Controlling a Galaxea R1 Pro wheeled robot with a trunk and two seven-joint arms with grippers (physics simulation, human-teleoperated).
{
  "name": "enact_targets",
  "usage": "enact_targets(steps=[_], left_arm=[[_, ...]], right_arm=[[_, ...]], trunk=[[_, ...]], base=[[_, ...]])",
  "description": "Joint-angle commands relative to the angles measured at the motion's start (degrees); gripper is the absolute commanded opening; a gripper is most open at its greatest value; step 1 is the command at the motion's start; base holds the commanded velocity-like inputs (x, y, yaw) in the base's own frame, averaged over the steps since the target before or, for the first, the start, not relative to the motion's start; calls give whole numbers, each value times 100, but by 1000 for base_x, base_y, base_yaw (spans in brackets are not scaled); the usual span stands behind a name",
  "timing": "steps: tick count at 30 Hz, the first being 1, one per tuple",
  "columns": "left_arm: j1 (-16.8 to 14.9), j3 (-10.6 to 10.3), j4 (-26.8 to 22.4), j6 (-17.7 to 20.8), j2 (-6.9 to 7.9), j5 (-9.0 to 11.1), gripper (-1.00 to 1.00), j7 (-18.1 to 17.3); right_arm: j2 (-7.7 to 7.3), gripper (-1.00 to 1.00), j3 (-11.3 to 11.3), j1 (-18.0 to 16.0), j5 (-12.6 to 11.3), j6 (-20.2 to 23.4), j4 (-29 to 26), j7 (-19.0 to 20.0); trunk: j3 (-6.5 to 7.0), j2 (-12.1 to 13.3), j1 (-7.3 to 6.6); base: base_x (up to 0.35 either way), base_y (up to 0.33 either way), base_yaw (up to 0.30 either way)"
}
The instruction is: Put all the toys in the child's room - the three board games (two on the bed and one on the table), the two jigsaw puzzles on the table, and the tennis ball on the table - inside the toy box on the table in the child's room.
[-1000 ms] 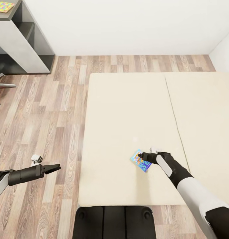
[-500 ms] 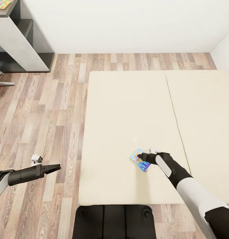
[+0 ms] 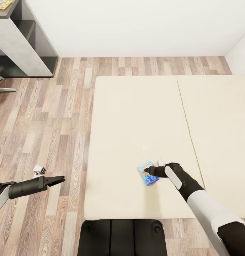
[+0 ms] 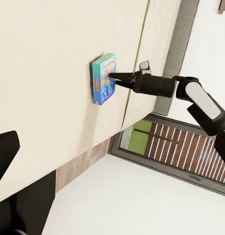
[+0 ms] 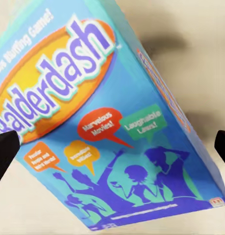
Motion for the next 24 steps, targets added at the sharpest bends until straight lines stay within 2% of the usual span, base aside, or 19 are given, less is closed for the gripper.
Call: enact_targets(steps=[1,7,24], left_arm=[[-3,-19,1,52,9,39,100,-1],[-4,-19,1,52,15,40,100,-4],[-3,-18,1,52,16,40,100,-8]], right_arm=[[21,100,35,-3,-49,34,-11,-41],[97,100,40,-3,-46,53,-14,-50],[109,100,40,3,-38,-6,-10,-92]], trunk=[[-6,-9,3],[-6,-9,3],[-6,-9,3]], base=[[0,0,0],[0,0,0],[0,0,0]])
